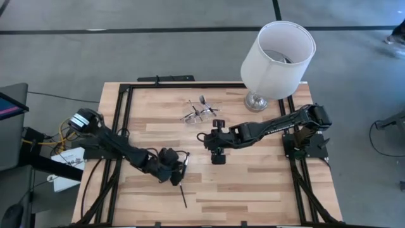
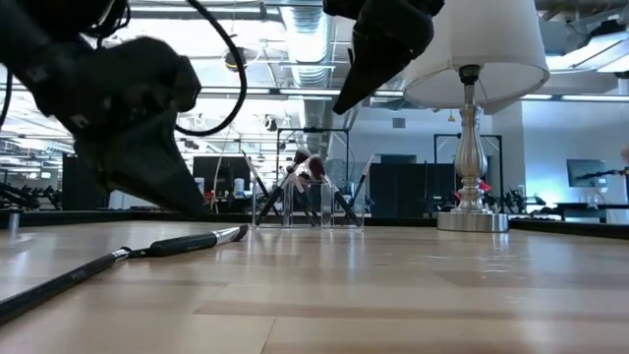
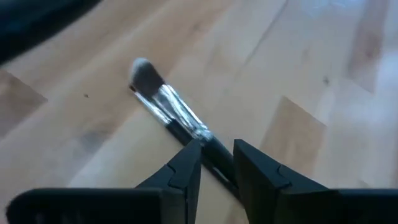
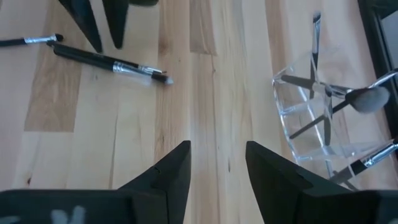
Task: Sort items
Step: Put the powder brush into the transparent organizer
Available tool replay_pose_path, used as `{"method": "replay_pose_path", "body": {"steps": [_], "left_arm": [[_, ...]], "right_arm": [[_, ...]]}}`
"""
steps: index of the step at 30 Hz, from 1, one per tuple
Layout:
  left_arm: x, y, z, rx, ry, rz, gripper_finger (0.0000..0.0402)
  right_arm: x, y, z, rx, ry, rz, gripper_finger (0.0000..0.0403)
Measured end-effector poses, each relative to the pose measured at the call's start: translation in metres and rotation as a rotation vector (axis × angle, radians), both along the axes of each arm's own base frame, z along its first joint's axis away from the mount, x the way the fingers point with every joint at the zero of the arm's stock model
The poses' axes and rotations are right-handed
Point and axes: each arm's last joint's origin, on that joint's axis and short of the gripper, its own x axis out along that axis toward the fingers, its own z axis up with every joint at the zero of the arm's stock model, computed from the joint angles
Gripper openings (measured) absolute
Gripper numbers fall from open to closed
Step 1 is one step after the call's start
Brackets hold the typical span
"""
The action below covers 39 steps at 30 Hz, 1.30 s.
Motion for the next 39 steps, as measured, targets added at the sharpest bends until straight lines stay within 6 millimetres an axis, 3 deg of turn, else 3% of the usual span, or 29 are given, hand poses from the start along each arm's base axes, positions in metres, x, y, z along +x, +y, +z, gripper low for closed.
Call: {"method": "replay_pose_path", "body": {"steps": [11,22,26,30,35,39], "left_arm": [[0.006,-0.003,-0.006,0.094,-0.067,0.03,0.0092],[0.014,-0.006,-0.046,0.152,-0.06,0.068,0.0092],[0.014,-0.005,-0.05,0.165,-0.047,0.069,0.0082],[0.014,-0.005,-0.045,0.19,-0.052,0.05,0.0042],[0.015,0.005,-0.036,0.244,-0.049,0.067,0.0041],[0.02,0.014,-0.004,0.287,-0.147,0.103,0.0043]], "right_arm": [[0.002,0.0,0.001,0.005,-0.023,0.0,0.014],[0.003,0.001,0.002,0.007,-0.033,0.0,0.0138],[0.003,0.001,0.002,0.008,-0.035,0.0,0.0138],[0.003,0.001,0.002,0.009,-0.039,0.0,0.0134],[0.005,0.001,0.003,0.012,-0.062,0.0,0.0132],[0.0,0.004,0.011,-0.005,-0.068,0.027,0.0135]]}}
